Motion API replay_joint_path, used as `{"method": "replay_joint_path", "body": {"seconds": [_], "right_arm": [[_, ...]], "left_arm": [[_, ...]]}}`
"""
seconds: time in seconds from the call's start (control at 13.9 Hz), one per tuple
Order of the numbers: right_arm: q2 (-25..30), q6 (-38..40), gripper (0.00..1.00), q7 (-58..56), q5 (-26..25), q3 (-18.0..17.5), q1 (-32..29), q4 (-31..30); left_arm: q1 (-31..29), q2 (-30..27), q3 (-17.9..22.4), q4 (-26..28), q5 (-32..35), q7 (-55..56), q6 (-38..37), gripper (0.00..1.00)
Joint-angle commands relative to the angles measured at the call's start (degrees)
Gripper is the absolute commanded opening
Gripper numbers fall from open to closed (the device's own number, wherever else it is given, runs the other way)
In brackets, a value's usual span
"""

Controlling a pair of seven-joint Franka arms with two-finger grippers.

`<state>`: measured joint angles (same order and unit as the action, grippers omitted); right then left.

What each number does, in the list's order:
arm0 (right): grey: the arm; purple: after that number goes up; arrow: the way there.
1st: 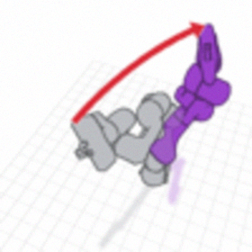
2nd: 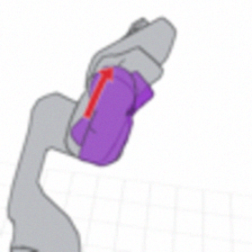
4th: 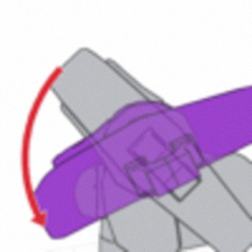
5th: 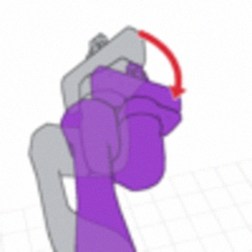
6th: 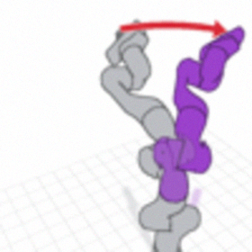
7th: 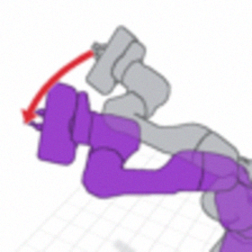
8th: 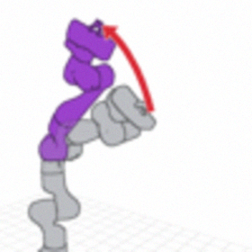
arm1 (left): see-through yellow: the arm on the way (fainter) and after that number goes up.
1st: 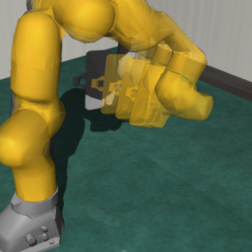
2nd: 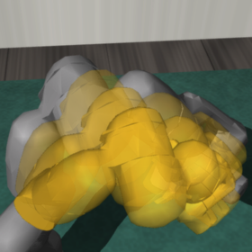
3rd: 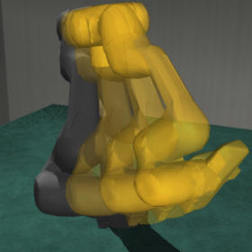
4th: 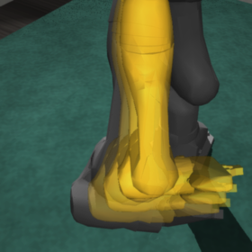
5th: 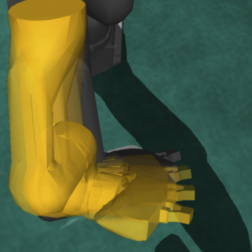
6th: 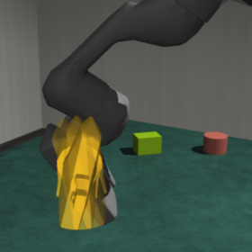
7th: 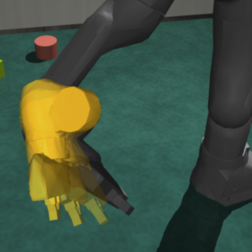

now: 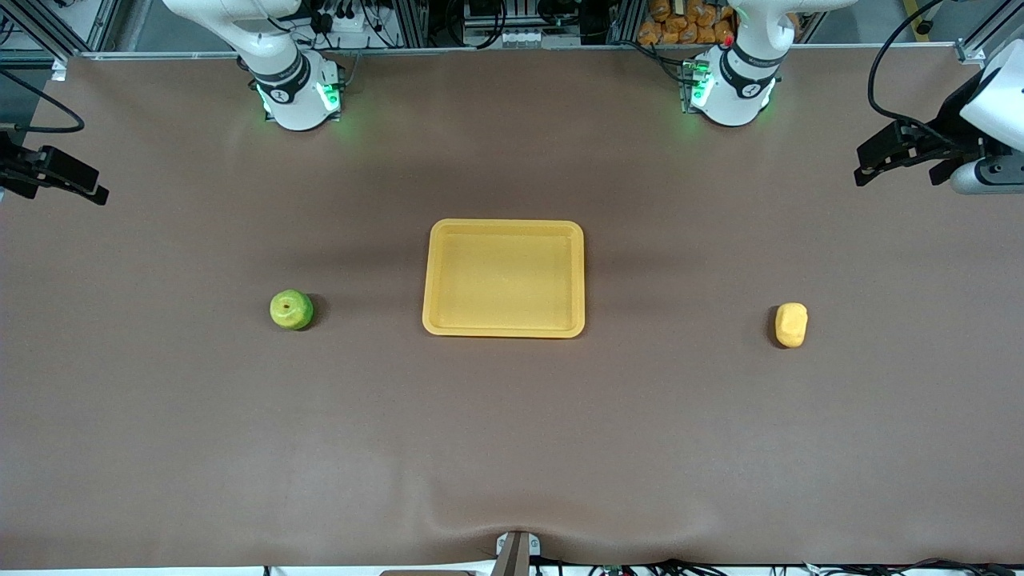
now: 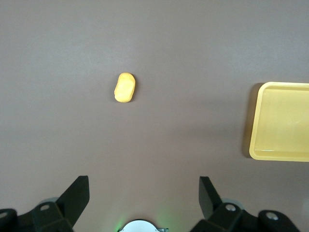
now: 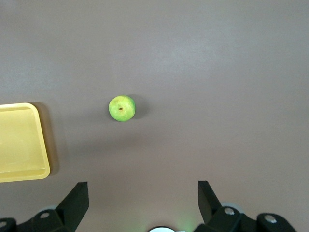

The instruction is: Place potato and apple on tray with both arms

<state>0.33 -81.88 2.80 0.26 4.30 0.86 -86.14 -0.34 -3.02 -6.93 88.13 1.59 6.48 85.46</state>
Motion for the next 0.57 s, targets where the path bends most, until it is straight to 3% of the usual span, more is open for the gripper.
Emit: {"method": "replay_joint_path", "body": {"seconds": [0.0,0.5], "right_arm": [[-0.16,0.14,1.0,-0.86,0.71,-0.08,-0.51,0.19],[-0.16,0.14,1.0,-0.86,0.8,-0.08,-1.39,0.27]], "left_arm": [[-0.19,-0.41,0.07,-0.59,1.13,-0.33,-0.56,1.0],[-0.36,0.38,0.07,-1.3,1.22,-0.33,-1.61,1.0]]}}
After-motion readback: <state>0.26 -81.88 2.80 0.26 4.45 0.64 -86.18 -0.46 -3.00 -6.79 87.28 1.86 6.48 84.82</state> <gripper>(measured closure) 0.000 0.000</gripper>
